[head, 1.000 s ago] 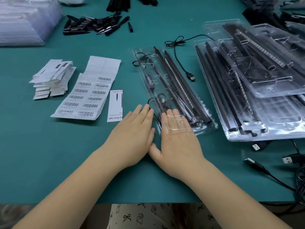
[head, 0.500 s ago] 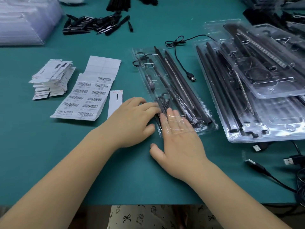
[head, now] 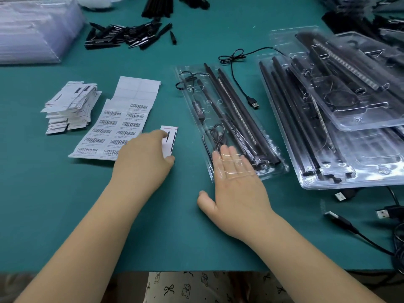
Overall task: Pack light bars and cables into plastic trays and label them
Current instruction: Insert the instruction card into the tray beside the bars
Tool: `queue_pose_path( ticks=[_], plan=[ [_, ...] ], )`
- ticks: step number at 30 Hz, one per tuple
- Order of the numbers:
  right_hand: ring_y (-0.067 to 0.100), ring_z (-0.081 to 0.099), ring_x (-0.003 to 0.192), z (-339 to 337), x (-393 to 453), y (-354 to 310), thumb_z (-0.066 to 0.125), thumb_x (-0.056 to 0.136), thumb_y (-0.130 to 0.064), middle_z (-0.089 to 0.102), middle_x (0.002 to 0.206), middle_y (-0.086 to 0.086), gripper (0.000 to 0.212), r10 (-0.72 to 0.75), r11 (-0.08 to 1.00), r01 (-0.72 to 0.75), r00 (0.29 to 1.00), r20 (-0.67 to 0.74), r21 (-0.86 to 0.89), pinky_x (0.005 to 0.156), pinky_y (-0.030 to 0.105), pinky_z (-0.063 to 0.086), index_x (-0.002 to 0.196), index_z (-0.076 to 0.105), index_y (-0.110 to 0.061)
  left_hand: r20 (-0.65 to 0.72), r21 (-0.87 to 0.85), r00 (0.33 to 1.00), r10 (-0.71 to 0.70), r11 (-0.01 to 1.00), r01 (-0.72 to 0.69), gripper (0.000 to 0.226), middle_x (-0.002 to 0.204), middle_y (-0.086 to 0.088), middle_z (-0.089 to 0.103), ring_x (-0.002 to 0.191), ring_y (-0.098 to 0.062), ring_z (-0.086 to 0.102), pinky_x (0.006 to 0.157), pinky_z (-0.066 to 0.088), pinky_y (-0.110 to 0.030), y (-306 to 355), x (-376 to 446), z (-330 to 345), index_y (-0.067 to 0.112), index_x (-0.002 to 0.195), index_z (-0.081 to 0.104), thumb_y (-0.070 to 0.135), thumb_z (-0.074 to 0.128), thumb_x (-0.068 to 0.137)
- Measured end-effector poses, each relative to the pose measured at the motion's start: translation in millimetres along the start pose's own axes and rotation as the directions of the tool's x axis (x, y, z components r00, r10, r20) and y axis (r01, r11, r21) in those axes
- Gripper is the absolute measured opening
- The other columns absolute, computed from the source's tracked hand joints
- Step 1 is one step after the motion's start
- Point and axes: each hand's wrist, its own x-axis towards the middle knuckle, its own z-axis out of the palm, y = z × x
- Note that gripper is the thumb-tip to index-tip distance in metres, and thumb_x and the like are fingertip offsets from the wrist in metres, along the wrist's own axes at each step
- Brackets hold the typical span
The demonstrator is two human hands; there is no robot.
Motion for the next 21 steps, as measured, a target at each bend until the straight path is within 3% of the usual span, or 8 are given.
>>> queue_pose_path(
  ticks=[2, 5, 8, 10, 12, 14, 18, 21],
  plan=[
    [0.024, -0.016, 0.144, 0, 0, 0, 0.025, 0.090, -0.053, -0.015, 0.156, 0.014, 0.083, 0.000, 1.000, 0.000, 1.000, -0.001, -0.003, 0.113, 0.035, -0.015, 0.148, -0.011, -0.007, -0.002, -0.052, 0.999, -0.042, 0.998, 0.042, 0.060, 0.118, -0.006, 0.062, 0.104, -0.028, 0.054, 0.073, 0.037, -0.031, 1, 5, -4, 0.019, 0.136, 0.046, 0.022, 0.065, 0.079],
    [0.023, -0.016, 0.144, 0, 0, -1, 0.027, 0.090, -0.053, -0.015, 0.156, 0.013, 0.084, 0.009, 1.000, -0.008, 1.000, -0.008, 0.004, 0.113, 0.035, -0.015, 0.148, -0.011, -0.007, -0.045, -0.171, 0.998, -0.042, 0.985, 0.034, 0.055, 0.112, 0.000, 0.065, 0.097, -0.023, 0.058, 0.074, 0.041, -0.030, 4, 8, -4, 0.019, 0.132, 0.049, 0.020, 0.062, 0.078],
    [0.023, -0.016, 0.144, 1, 0, -1, 0.027, 0.089, -0.053, -0.015, 0.156, 0.013, 0.084, 0.011, 1.000, -0.011, 1.000, -0.012, 0.009, 0.112, 0.035, -0.016, 0.148, -0.011, -0.007, -0.058, -0.438, 0.995, -0.078, 0.898, 0.044, 0.054, 0.090, 0.016, 0.065, 0.066, -0.003, 0.061, 0.056, 0.041, -0.013, 6, 3, -2, 0.032, 0.128, 0.051, 0.015, 0.060, 0.078],
    [0.023, -0.015, 0.144, 1, 0, -1, 0.028, 0.089, -0.053, -0.014, 0.157, 0.013, 0.084, 0.010, 1.000, -0.010, 1.000, -0.017, 0.009, 0.112, 0.034, -0.016, 0.148, -0.010, -0.007, 0.009, -0.660, 0.991, -0.137, 0.744, 0.109, 0.053, 0.082, 0.008, 0.065, 0.059, -0.007, 0.061, 0.057, 0.049, -0.017, 6, 1, 0, 0.038, 0.121, 0.052, 0.006, 0.060, 0.078],
    [0.024, -0.014, 0.144, 1, 1, -1, 0.027, 0.089, -0.053, -0.013, 0.157, 0.014, 0.084, 0.005, 1.000, -0.005, 1.000, -0.023, 0.004, 0.112, 0.035, -0.016, 0.148, -0.010, -0.006, 0.187, -0.858, 0.971, -0.150, 0.456, 0.236, 0.048, 0.077, -0.005, 0.064, 0.058, -0.016, 0.063, 0.056, 0.057, -0.030, 8, -2, 3, 0.026, 0.115, 0.057, -0.006, 0.057, 0.080],
    [0.025, -0.014, 0.144, 1, 1, -1, 0.027, 0.089, -0.054, -0.013, 0.156, 0.015, 0.085, 0.001, 1.000, -0.001, 1.000, -0.025, -0.005, 0.113, 0.035, -0.015, 0.148, -0.010, -0.006, 0.330, -0.897, 0.939, -0.098, 0.276, 0.344, 0.046, 0.073, -0.010, 0.065, 0.058, -0.018, 0.065, 0.054, 0.056, -0.028, 12, -5, 7, 0.022, 0.109, 0.058, -0.012, 0.058, 0.078],
    [0.025, -0.014, 0.144, 1, 1, -1, 0.026, 0.089, -0.053, -0.013, 0.156, 0.015, 0.084, 0.005, 1.000, -0.005, 1.000, -0.018, 0.000, 0.112, 0.035, -0.015, 0.148, -0.010, -0.005, 0.386, -0.888, 0.922, -0.035, 0.258, 0.382, 0.027, 0.075, -0.005, 0.072, 0.068, -0.019, 0.071, 0.059, 0.056, -0.025, 17, -3, 15, 0.007, 0.096, 0.066, -0.013, 0.053, 0.083],
    [0.025, -0.013, 0.144, 1, 1, -2, 0.028, 0.088, -0.053, -0.011, 0.157, 0.016, 0.085, 0.008, 1.000, -0.008, 1.000, -0.025, 0.009, 0.114, 0.036, -0.013, 0.148, -0.009, -0.005, 0.368, -0.897, 0.930, 0.023, 0.273, 0.348, 0.021, 0.081, -0.006, 0.075, 0.073, -0.016, 0.071, 0.063, 0.055, -0.022, 19, 4, 17, 0.006, 0.092, 0.069, -0.004, 0.051, 0.088]
  ],
)
